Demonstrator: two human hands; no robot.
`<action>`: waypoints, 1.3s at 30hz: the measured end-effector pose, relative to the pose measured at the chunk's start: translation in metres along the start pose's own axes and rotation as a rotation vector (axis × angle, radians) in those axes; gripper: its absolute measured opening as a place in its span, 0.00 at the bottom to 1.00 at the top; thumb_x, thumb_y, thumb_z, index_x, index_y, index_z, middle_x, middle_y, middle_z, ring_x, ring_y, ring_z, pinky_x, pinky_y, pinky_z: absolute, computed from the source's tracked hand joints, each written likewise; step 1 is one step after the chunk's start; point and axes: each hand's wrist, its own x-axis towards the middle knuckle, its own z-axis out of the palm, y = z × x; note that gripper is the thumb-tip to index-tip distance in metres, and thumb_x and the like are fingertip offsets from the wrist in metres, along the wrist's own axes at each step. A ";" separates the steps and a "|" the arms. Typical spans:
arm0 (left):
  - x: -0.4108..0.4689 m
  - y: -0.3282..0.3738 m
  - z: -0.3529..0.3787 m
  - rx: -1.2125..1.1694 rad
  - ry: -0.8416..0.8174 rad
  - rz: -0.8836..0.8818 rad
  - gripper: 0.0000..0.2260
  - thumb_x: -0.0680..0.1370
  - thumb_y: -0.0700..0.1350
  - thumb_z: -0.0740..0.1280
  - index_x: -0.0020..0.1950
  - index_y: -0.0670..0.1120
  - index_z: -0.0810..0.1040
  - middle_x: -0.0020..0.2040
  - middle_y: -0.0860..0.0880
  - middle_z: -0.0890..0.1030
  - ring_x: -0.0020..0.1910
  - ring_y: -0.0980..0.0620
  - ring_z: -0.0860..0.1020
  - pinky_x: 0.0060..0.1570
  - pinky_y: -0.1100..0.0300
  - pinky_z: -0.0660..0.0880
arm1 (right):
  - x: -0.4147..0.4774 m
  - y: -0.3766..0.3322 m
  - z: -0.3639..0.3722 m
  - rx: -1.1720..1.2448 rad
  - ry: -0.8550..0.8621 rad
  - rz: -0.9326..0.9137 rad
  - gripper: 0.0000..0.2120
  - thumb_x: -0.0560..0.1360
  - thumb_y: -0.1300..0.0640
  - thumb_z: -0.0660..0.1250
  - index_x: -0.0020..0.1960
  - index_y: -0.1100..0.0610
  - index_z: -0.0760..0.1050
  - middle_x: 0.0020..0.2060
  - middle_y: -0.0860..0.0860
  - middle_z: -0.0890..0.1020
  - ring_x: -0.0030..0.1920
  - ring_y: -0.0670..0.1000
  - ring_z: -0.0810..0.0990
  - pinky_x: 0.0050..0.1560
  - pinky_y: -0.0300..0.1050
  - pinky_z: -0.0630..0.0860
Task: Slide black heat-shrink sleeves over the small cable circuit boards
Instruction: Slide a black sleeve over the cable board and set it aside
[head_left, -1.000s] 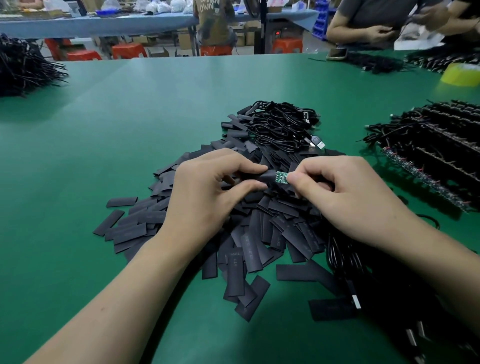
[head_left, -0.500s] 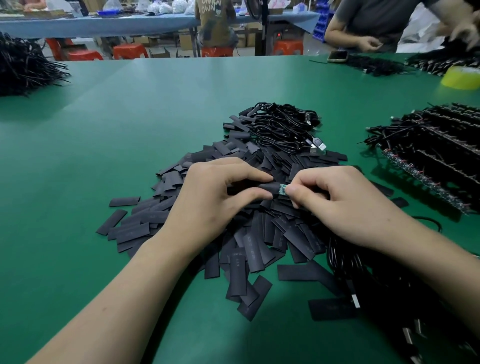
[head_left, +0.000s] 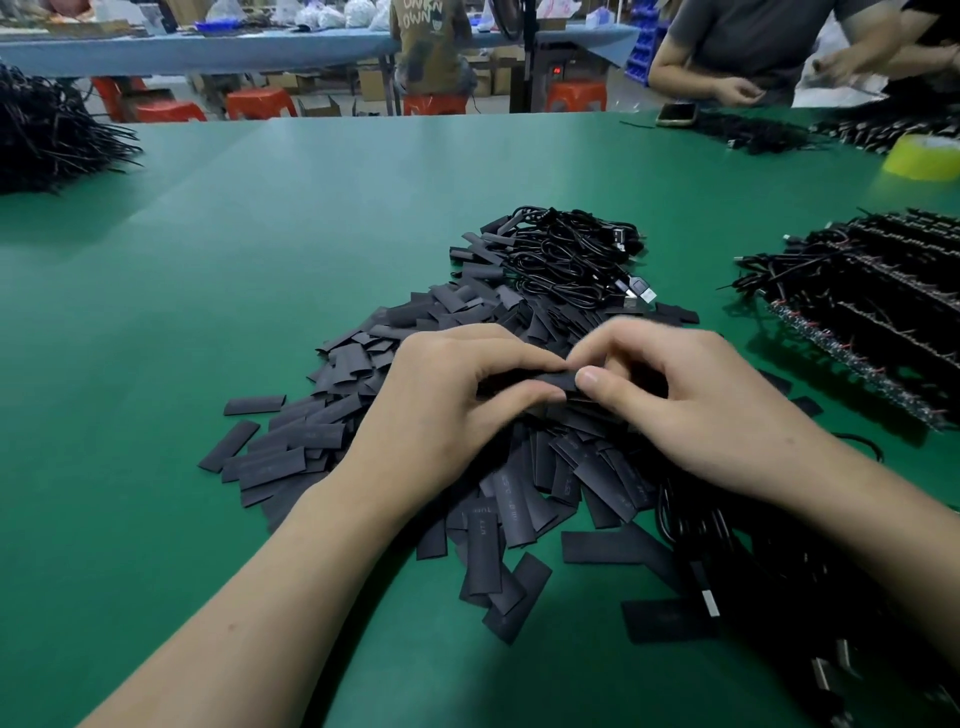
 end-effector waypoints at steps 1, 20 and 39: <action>0.000 -0.001 0.000 -0.020 0.022 -0.031 0.08 0.75 0.46 0.77 0.53 0.47 0.88 0.46 0.53 0.86 0.46 0.59 0.83 0.49 0.63 0.78 | 0.000 0.001 -0.002 0.022 0.048 -0.016 0.04 0.76 0.48 0.67 0.50 0.46 0.78 0.36 0.44 0.80 0.37 0.45 0.78 0.40 0.40 0.71; 0.000 -0.005 0.008 -0.359 0.028 -0.292 0.07 0.76 0.44 0.76 0.53 0.53 0.87 0.48 0.57 0.85 0.41 0.63 0.80 0.46 0.66 0.73 | -0.001 0.010 -0.006 -0.263 0.254 -0.397 0.04 0.77 0.61 0.73 0.52 0.56 0.83 0.45 0.49 0.84 0.46 0.50 0.82 0.50 0.50 0.78; -0.001 0.007 0.008 -0.246 0.181 -0.168 0.07 0.76 0.43 0.76 0.54 0.50 0.87 0.48 0.56 0.85 0.52 0.57 0.83 0.52 0.68 0.75 | -0.006 0.004 0.003 -0.171 0.382 -0.295 0.02 0.76 0.55 0.74 0.46 0.54 0.83 0.41 0.42 0.84 0.43 0.43 0.82 0.45 0.42 0.77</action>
